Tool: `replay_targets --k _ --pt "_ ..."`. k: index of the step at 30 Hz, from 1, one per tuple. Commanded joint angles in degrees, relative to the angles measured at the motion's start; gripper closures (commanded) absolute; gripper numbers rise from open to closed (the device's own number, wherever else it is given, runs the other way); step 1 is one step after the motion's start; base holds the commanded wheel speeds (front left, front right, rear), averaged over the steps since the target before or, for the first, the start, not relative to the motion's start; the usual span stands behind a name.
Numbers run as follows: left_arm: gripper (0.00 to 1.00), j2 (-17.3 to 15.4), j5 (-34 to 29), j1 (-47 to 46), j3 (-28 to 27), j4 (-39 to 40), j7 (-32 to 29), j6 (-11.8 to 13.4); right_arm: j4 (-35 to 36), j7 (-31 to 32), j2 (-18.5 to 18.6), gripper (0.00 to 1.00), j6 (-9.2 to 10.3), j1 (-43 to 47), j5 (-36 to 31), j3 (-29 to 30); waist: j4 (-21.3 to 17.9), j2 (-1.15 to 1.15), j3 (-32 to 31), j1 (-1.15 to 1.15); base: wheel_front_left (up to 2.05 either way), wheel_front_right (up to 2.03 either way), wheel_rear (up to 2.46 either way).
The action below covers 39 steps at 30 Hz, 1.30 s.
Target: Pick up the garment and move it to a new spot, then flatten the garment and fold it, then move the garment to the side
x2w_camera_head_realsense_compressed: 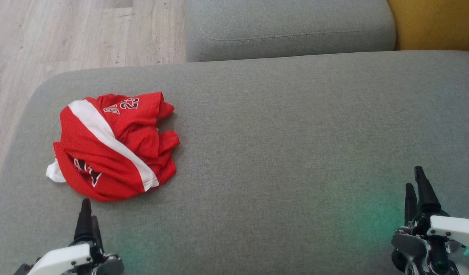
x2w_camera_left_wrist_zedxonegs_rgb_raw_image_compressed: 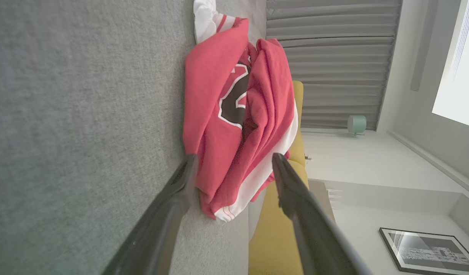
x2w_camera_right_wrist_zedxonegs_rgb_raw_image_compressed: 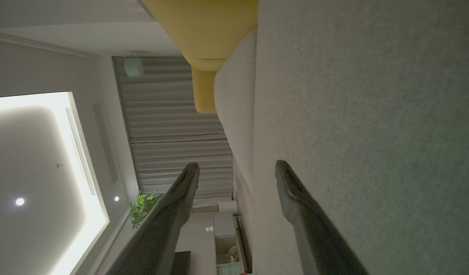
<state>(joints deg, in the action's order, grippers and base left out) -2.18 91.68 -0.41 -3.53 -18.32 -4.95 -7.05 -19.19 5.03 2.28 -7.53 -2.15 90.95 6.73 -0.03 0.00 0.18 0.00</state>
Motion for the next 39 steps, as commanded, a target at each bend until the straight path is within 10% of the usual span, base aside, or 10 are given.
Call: replay_targets --k 1,19,39 --pt "0.00 -0.23 -0.74 -1.83 0.15 2.05 0.57 -0.05 2.42 -0.78 0.25 0.00 0.00 -2.52 -1.27 -0.29 0.02 0.00 -0.02 0.00 0.00 0.00 0.00" --pt "0.00 -0.31 -8.81 -2.22 -2.99 5.26 3.63 0.09 5.79 -3.82 0.31 0.00 0.01 -2.83 -13.68 -0.75 0.13 0.00 0.10 0.00 0.00 0.00 0.00" --pt "0.00 -0.59 -36.71 -3.27 5.34 13.36 7.04 6.01 12.03 -7.20 0.37 0.00 0.02 -3.32 -38.98 -4.46 0.12 0.00 0.81 0.00 0.00 0.00 0.00"
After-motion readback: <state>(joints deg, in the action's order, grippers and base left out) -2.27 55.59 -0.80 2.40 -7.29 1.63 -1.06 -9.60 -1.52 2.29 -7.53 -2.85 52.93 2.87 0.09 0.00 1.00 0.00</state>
